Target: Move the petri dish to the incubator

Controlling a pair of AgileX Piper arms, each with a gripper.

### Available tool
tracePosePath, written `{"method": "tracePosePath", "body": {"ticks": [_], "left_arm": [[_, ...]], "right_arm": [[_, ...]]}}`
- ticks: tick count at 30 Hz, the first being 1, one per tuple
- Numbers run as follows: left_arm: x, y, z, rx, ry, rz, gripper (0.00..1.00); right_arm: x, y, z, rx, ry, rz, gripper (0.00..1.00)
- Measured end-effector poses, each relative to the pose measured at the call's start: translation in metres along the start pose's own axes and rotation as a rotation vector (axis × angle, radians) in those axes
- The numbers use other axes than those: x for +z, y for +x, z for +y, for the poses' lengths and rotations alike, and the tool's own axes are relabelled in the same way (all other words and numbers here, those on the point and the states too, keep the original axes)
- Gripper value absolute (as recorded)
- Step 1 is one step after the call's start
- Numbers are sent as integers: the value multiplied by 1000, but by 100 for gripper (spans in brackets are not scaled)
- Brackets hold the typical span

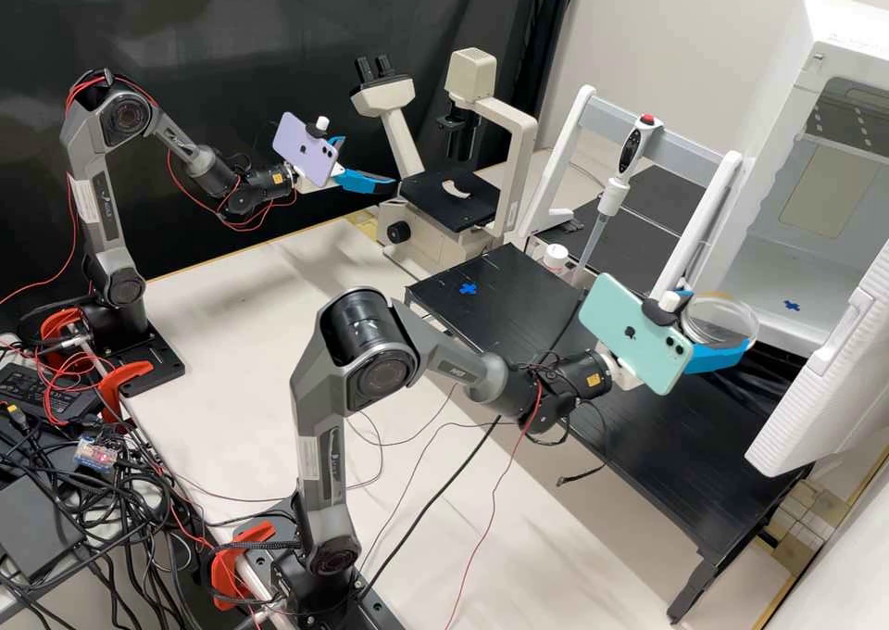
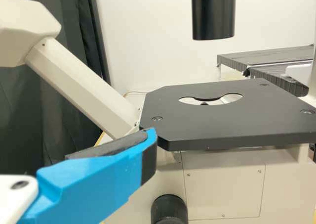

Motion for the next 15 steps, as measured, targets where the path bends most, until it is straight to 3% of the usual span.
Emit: {"method": "tracePosePath", "body": {"ticks": [9, 15], "left_arm": [[0, 0, 0, 0, 0, 0, 100], [0, 0, 0, 0, 0, 0, 100]], "right_arm": [[4, 72, -3, -49, 8, -74, 0], [4, 114, -9, -76, -14, -119, 0]]}}
